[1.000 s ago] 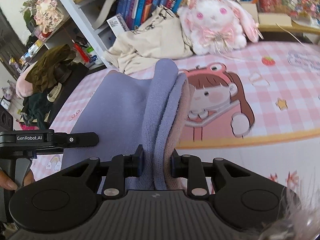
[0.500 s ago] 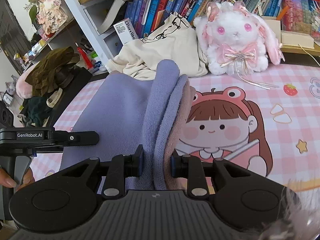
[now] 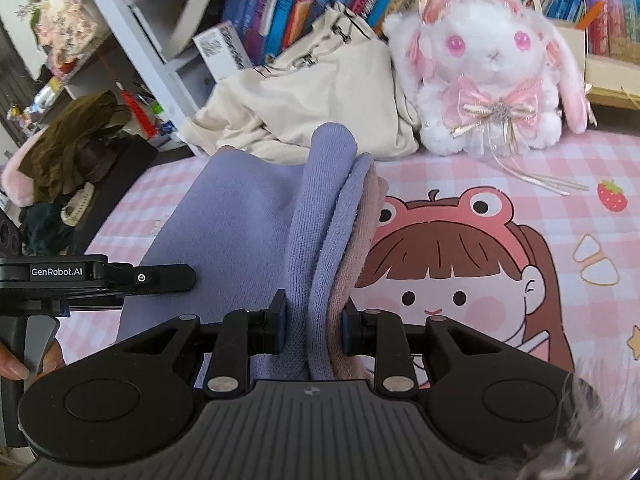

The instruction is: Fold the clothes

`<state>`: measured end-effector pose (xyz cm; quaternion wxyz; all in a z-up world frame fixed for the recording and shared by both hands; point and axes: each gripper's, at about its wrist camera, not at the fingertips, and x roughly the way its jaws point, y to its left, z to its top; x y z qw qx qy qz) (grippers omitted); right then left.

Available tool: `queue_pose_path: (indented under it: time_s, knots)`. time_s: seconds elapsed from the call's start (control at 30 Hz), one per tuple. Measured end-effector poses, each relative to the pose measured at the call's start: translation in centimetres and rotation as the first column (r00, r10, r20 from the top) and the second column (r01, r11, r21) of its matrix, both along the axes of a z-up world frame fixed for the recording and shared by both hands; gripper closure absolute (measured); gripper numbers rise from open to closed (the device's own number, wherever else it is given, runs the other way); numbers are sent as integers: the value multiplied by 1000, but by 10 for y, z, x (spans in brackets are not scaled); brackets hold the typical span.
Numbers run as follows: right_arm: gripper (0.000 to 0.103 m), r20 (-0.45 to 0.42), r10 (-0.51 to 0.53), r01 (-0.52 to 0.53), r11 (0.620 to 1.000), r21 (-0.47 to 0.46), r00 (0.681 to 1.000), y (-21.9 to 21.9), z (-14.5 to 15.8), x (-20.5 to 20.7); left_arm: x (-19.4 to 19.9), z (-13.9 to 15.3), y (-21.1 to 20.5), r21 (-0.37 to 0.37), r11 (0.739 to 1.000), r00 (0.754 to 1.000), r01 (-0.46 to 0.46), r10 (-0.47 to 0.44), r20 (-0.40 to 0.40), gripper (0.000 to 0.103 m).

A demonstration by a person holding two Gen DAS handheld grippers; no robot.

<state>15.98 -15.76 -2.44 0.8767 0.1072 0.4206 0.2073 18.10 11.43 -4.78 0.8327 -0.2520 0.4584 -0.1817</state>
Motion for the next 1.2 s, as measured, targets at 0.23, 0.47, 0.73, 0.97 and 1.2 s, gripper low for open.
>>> queue_pose_path:
  time_s: [0.23, 0.47, 0.73, 0.97, 1.2]
  knots:
    - [79, -41, -52, 53, 998, 20, 998, 6, -8, 23, 24, -12, 10, -35, 999, 999, -23, 22, -33, 54]
    - [74, -93, -101, 105, 993, 48, 991, 6, -20, 40, 40, -22, 18, -50, 998, 998, -27, 24, -54, 50]
    - [52, -100, -135, 138, 990, 20, 986, 5, -20, 39, 36, -17, 15, -3, 999, 999, -44, 44, -19, 41]
    - [32, -37, -123, 123, 992, -9, 992, 4, -4, 19, 11, 9, 17, 13, 996, 994, -93, 92, 60, 30]
    - [20, 38, -102, 105, 990, -92, 994, 7, 8, -21, -34, 29, -4, 139, 985, 986, -101, 80, 148, 20]
